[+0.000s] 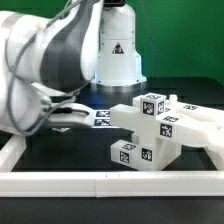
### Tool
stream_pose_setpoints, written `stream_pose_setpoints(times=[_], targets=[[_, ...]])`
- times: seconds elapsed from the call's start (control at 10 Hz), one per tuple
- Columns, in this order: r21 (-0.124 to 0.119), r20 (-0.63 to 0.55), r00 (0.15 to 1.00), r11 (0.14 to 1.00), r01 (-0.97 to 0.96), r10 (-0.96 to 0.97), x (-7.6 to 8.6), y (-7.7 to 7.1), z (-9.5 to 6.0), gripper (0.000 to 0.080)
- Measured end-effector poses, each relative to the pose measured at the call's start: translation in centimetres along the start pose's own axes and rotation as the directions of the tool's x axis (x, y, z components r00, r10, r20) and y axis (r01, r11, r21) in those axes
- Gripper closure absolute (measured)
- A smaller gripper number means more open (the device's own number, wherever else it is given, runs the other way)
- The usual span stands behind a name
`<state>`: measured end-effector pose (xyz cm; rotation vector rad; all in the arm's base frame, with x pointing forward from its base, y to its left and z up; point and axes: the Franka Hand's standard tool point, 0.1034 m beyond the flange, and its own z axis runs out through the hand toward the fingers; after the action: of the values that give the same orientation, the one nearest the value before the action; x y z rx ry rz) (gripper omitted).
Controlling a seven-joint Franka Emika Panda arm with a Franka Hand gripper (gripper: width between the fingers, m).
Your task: Assemble chair
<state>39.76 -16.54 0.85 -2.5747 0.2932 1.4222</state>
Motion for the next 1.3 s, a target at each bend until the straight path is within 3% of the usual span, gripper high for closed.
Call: stream_pose_setpoints(times=[0.2,0.6,0.7,0.8,0.9,1.0,1.1,1.2,1.3], targets=[[0.018,0.04,0.998,0.999,-0.045,0.044,-0.49,0.66,0.97,0.0151],[0.018,0.076,0.994,0.996,-0.082,0.081,-0.49,0.68,1.4,0.0151],[0.018,0.077,0.994,0.996,-0.082,0.08,-0.49,0.67,1.43,0.0246],[0.018,0.077,0.994,0.996,-0.082,0.08,-0.48,0.67,1.45,0.0246],[0.018,0.077,0.994,0.996,-0.082,0.08,-0.48,0.67,1.46,0.0447],[0.018,0.077,0.994,0.996,-0.082,0.08,-0.48,0.66,1.46,0.0582],[0.017,0.077,0.994,0.996,-0.082,0.08,-0.48,0.66,1.46,0.0582],[0.017,0.077,0.994,0.996,-0.082,0.08,-0.48,0.66,1.46,0.0754],[0.016,0.077,0.994,0.997,-0.081,0.08,-0.47,0.6,1.45,0.0785]])
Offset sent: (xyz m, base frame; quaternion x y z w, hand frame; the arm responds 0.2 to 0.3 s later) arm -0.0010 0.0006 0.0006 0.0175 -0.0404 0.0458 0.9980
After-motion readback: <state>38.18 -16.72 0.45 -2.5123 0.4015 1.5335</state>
